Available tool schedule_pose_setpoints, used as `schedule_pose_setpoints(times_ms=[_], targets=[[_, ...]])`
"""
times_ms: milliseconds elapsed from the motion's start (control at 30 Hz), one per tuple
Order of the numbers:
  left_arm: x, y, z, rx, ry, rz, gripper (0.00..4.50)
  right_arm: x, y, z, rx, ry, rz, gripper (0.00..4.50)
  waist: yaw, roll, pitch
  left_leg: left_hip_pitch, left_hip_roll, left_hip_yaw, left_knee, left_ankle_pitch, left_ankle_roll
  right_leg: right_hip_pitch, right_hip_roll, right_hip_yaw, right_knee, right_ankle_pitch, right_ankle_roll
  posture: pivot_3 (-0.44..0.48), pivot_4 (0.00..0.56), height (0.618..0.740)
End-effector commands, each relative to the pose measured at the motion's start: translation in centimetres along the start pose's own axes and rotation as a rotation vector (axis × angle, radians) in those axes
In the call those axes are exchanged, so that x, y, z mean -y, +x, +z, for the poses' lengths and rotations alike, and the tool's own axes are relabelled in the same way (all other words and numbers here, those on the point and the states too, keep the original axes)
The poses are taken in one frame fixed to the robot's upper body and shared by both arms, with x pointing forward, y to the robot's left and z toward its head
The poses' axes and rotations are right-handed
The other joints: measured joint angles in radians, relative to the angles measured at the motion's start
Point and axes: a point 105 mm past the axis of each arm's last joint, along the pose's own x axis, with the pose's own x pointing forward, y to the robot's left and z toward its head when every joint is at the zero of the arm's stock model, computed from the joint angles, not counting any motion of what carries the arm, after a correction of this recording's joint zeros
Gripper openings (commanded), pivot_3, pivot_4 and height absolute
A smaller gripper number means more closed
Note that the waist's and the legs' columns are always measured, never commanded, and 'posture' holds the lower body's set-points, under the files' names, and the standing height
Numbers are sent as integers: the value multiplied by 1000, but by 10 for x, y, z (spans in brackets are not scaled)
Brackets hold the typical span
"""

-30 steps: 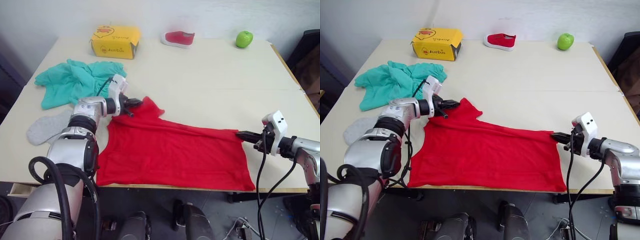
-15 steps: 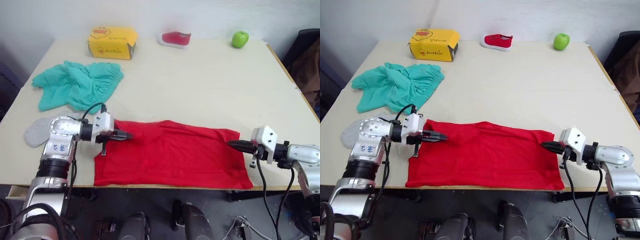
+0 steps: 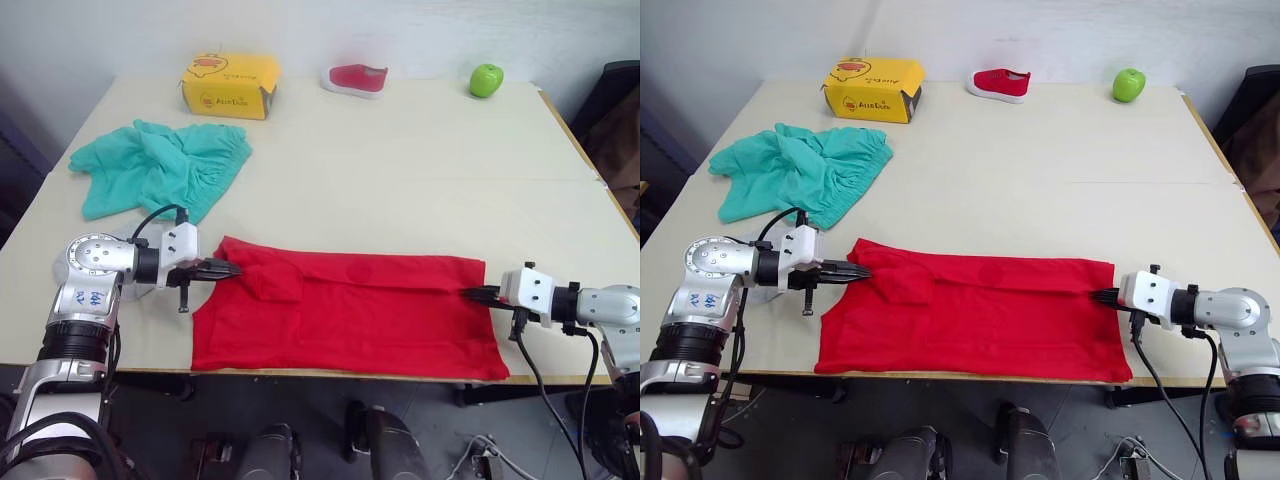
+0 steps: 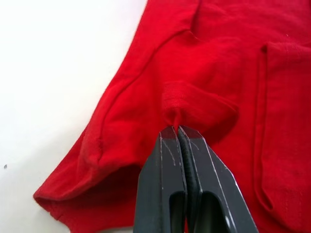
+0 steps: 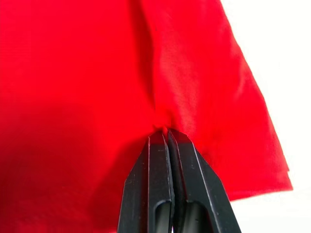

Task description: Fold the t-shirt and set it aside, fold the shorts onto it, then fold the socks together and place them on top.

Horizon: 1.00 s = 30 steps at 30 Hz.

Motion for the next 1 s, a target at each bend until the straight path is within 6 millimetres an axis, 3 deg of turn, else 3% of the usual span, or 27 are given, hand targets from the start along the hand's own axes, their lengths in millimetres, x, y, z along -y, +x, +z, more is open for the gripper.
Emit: schedule_pose_setpoints(times_ms=[33, 200, 233, 300, 467, 500, 633, 733, 833, 933, 1000], targets=[[-7, -12, 10, 32, -48, 34, 0, 7, -9, -2, -11, 12, -19, 21, -1, 0, 0, 0, 0, 0, 0, 0, 0, 0, 0, 0, 0, 0, 0, 0, 150, 740], [4, -14, 12, 15, -134, -22, 0, 7, -8, -1, 21, 77, -10, 21, -3, 0, 0, 0, 0, -1, 0, 0, 0, 0, 0, 0, 0, 0, 0, 0, 150, 740], [4, -14, 11, 9, -152, -21, 0, 7, -7, 1, 32, 90, -3, 195, -3, 0, 0, 0, 0, -1, 0, 0, 0, 0, 0, 0, 0, 0, 0, 0, 150, 740], [3, -16, 12, 5, -177, -13, 419, 6, -6, 6, 53, 108, 10, 586, -4, 0, 0, 0, 0, -1, 0, 0, 0, 0, 0, 0, 0, 0, 0, 0, 150, 740], [8, -22, 16, 3, -191, -23, 1850, 2, -9, 18, 78, 162, 52, 2325, -6, 0, 0, -1, 0, -2, 0, 0, 0, 0, 0, 0, 0, 0, 0, 0, 150, 740], [8, -23, 17, 4, -181, -21, 2183, 3, -12, 21, 90, 187, 59, 2362, -7, 0, 0, -1, 0, -2, 0, 0, 0, 0, 0, 0, -1, 0, 0, 0, 150, 740], [14, -30, 20, 8, -202, -41, 3456, 9, -20, 36, 142, 311, 72, 2362, -7, 0, 0, -1, 0, -2, 0, 0, 0, 0, 0, 0, -1, 0, 0, 0, 150, 740], [20, -43, 26, 13, -317, -98, 4462, 17, -24, 53, 208, 421, 73, 2362, -9, 0, 0, -1, 1, -3, 0, 0, -1, 0, 0, -1, -1, 0, -1, 0, 150, 740], [9, -47, 44, 84, -429, -85, 4500, 27, -20, 71, 284, 500, 47, 1993, -9, 0, 0, -1, 1, -3, 0, 0, -1, 0, 0, -1, -1, 0, -1, 0, 150, 740], [-9, -39, 62, 171, -484, -50, 4500, 25, -5, 91, 330, 520, 69, 1141, -2, 0, 0, -1, 0, -4, 0, 0, -1, 0, 0, -1, 0, 0, -1, 0, 150, 740], [-15, -28, 66, 178, -458, -46, 3921, 21, 8, 100, 336, 503, 78, 449, 3, 0, 0, -2, 0, -4, 0, 0, -1, 0, 0, -1, -1, 0, -1, 0, 150, 740]])
